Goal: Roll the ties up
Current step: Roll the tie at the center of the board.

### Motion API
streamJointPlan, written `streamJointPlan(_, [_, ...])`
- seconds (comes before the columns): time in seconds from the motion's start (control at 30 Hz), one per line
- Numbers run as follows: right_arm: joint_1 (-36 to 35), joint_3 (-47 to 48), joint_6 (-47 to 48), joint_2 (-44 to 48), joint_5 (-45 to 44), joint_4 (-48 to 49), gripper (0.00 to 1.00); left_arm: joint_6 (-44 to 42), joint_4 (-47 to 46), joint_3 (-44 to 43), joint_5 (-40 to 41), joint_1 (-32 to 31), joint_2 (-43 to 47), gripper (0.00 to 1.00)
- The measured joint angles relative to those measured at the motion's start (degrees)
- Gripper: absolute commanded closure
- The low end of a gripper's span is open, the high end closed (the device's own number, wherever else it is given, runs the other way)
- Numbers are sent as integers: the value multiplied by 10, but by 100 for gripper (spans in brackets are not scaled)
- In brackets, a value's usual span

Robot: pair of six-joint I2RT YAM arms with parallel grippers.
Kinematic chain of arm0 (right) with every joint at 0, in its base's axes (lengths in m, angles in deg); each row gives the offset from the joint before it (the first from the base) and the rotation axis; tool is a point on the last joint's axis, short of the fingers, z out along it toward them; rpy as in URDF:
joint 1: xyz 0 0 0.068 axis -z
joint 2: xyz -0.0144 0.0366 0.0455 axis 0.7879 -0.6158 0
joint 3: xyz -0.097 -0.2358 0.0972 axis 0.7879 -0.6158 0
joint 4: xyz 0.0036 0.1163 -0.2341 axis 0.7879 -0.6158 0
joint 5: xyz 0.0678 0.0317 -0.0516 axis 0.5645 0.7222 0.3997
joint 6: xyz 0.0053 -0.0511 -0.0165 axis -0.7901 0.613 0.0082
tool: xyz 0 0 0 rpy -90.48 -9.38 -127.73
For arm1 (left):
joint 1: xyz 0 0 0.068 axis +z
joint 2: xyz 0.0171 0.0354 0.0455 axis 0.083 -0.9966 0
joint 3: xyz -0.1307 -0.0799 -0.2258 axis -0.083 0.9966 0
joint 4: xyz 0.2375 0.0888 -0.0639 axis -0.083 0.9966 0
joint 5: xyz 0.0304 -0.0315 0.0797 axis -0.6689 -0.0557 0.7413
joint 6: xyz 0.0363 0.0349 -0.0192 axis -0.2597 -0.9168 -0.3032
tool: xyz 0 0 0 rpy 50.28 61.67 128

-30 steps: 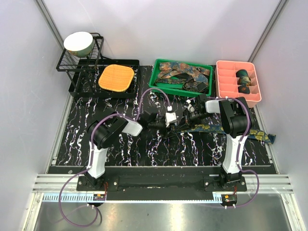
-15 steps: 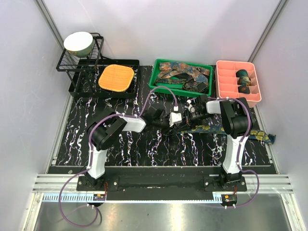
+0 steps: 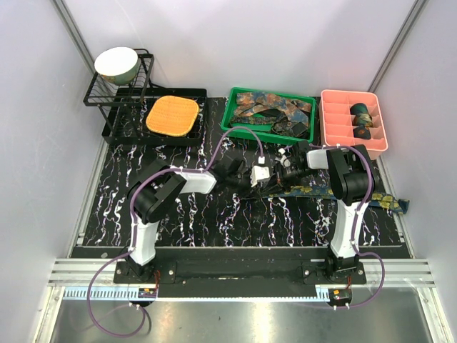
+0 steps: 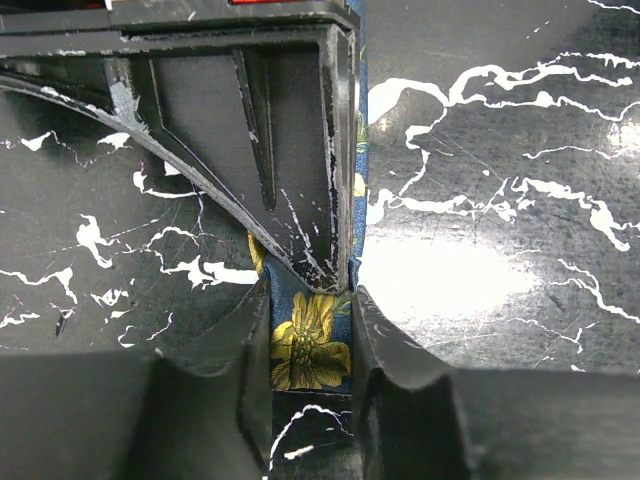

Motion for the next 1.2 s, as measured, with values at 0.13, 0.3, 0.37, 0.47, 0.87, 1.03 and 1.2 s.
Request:
streamJointPlan(0.13, [1, 4, 3, -1, 4, -3, 82, -7, 43, -21, 8, -2, 0, 89])
streamJointPlan(0.3, [4, 32, 43, 0, -1, -61, 75, -28, 108, -41, 31, -3, 8, 95])
streamJointPlan(0.37, [12, 49, 65, 5, -3, -91, 74, -35, 138, -47, 39, -3, 13, 97])
streamJointPlan(0.47, [37, 72, 97, 13, -13, -125, 73, -41, 190, -75, 54, -9, 10, 99])
streamJointPlan(0.87, [63, 95, 140, 14, -8, -174, 59, -54, 389, -218, 135, -42, -39, 99])
streamJointPlan(1.03, [61, 97, 134, 12, -22, -160, 50, -63, 427, -231, 153, -53, -41, 99])
streamJointPlan(1.2, [57, 117, 134, -8, -48, -146, 62, -80, 445, -230, 154, -59, -37, 99])
